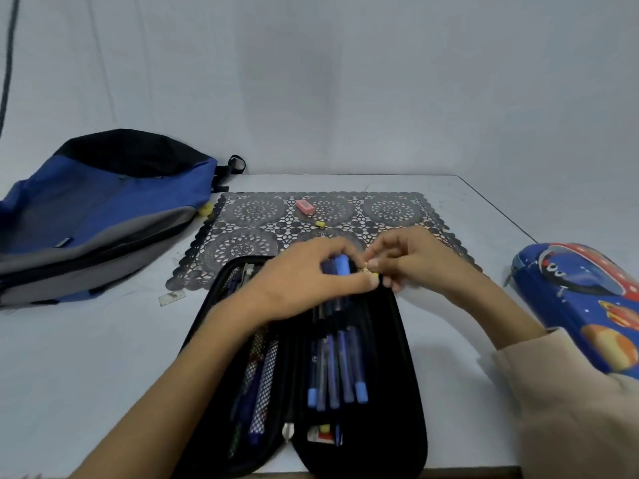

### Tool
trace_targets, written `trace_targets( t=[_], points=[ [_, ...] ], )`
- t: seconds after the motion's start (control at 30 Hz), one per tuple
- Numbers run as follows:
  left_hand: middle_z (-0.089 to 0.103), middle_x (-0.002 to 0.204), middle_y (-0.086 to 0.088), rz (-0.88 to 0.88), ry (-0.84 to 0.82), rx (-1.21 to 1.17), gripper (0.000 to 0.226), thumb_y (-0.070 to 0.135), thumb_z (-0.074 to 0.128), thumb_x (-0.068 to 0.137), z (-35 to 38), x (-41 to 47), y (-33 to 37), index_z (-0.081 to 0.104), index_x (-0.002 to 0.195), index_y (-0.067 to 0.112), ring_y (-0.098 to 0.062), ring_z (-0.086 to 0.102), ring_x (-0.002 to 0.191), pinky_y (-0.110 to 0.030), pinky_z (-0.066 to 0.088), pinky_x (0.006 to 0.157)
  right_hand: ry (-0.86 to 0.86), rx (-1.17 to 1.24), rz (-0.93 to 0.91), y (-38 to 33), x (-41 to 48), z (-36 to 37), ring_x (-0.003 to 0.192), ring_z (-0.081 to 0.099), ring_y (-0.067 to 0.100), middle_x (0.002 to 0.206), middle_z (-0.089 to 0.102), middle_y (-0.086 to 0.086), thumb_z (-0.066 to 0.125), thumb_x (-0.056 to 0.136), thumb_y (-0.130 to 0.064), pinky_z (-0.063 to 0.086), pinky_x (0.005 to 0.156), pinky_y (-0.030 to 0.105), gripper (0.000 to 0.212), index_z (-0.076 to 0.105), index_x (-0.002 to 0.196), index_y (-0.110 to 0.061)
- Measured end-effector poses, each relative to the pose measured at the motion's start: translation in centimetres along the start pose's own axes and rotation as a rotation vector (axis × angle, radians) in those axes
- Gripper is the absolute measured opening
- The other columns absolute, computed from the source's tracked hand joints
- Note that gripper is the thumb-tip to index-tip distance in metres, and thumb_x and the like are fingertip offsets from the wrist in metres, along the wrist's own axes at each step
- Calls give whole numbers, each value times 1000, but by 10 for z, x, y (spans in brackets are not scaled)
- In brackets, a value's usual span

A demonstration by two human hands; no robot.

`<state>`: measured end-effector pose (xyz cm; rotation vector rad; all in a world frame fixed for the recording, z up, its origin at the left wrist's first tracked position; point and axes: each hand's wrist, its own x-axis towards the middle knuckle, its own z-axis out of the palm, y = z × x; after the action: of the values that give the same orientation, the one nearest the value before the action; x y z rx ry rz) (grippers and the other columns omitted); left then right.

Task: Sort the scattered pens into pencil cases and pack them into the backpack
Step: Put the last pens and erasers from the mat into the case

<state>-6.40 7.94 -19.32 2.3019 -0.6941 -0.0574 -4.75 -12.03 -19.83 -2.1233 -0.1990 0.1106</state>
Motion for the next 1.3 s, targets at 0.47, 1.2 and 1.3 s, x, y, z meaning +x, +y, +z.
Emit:
trace_targets(
  t=[0.47, 1.2, 1.3],
  points=[
    [64, 115, 19, -130, 227, -145, 53, 65, 33, 76, -3, -40, -36, 57, 120, 49, -5, 54, 116, -42, 39, 106, 69, -598, -187, -26, 8, 39, 85, 64, 17, 87, 71, 3, 61, 89, -9, 42, 71, 23, 15, 75, 92, -13],
    [64, 116, 17, -125, 230, -81, 55, 64, 24, 78, 0, -42, -36, 56, 119, 46, -12, 50, 123, -44, 31, 112, -113, -726, -362, -27, -8, 43, 76, 46, 6, 79, 47, -18, 60, 85, -9, 47, 74, 33, 26, 74, 97, -27],
    [64, 116, 17, -119, 234, -83, 56, 64, 24, 78, 0, -42, -35, 57, 119, 45, -10, 51, 122, -43, 30, 113, -126, -725, -384, -27, -10, 45, 74, 48, 7, 85, 56, -12, 61, 84, -9, 48, 73, 31, 22, 74, 93, -25]
  ],
)
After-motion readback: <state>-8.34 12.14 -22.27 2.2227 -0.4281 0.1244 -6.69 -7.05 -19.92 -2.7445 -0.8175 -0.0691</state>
